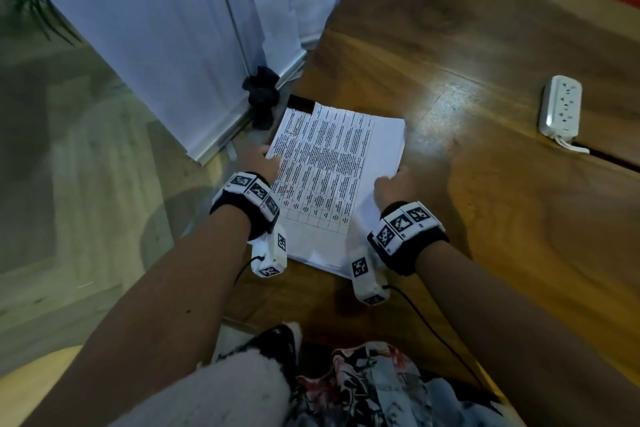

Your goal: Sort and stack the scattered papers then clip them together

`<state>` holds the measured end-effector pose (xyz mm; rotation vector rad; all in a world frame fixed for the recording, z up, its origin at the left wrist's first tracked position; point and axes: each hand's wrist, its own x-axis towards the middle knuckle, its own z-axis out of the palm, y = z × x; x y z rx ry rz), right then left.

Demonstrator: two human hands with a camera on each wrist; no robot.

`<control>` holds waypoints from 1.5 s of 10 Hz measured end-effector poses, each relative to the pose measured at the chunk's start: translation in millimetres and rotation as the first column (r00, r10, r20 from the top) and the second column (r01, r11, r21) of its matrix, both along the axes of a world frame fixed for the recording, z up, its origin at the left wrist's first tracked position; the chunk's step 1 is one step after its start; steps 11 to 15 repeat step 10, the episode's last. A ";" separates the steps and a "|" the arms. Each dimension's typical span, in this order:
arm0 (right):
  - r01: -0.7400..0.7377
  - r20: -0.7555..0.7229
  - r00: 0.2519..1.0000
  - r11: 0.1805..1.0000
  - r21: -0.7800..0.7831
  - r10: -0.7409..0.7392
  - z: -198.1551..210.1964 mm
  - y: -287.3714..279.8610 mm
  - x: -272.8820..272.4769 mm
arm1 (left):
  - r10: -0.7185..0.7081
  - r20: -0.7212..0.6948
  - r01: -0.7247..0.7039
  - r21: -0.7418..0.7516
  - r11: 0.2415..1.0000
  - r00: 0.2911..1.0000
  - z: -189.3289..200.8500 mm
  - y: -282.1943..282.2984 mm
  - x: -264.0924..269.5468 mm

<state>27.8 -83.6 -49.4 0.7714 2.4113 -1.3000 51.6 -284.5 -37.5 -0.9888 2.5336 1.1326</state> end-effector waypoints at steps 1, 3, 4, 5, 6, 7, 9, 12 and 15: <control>-0.095 0.032 0.995 0.986 0.138 0.091 -2.8 -2.8 3.7 | -0.015 -0.006 0.015 -0.028 0.999 1.000 -4.1 -4.2 3.7; -0.170 0.038 0.985 0.967 0.192 0.165 -3.0 -6.2 19.7 | 0.000 -0.030 -0.003 -0.107 0.994 1.000 -9.6 -6.5 6.8; -0.196 0.035 0.981 0.963 0.184 0.192 -5.4 -9.9 23.9 | -0.021 0.063 0.029 -0.136 0.990 0.998 -7.6 -9.1 5.3; -0.204 0.032 0.979 0.959 0.195 0.201 -4.5 -15.0 29.9 | -0.004 0.093 0.020 -0.167 0.986 0.996 -7.1 -11.7 6.0; -0.199 0.032 0.980 0.961 0.190 0.197 -3.2 -18.4 34.1 | 0.021 0.070 -0.011 -0.150 0.989 0.997 -14.6 -13.9 9.2; -0.184 0.021 0.983 0.970 0.159 0.183 -8.1 -15.7 31.3 | 0.013 0.075 -0.003 -0.140 0.990 0.997 -18.2 -14.3 8.9; -0.275 0.030 0.961 0.951 0.139 0.273 -3.5 8.1 23.1 | 0.053 0.104 -0.023 -0.267 0.964 0.993 -6.0 12.6 3.1; -0.294 0.048 0.956 0.940 0.175 0.290 3.1 41.2 14.9 | 0.000 0.048 0.011 -0.242 0.970 0.999 6.8 53.5 -2.9; -0.294 0.048 0.956 0.940 0.175 0.290 3.1 41.2 14.9 | 0.000 0.048 0.011 -0.242 0.970 0.999 6.8 53.5 -2.9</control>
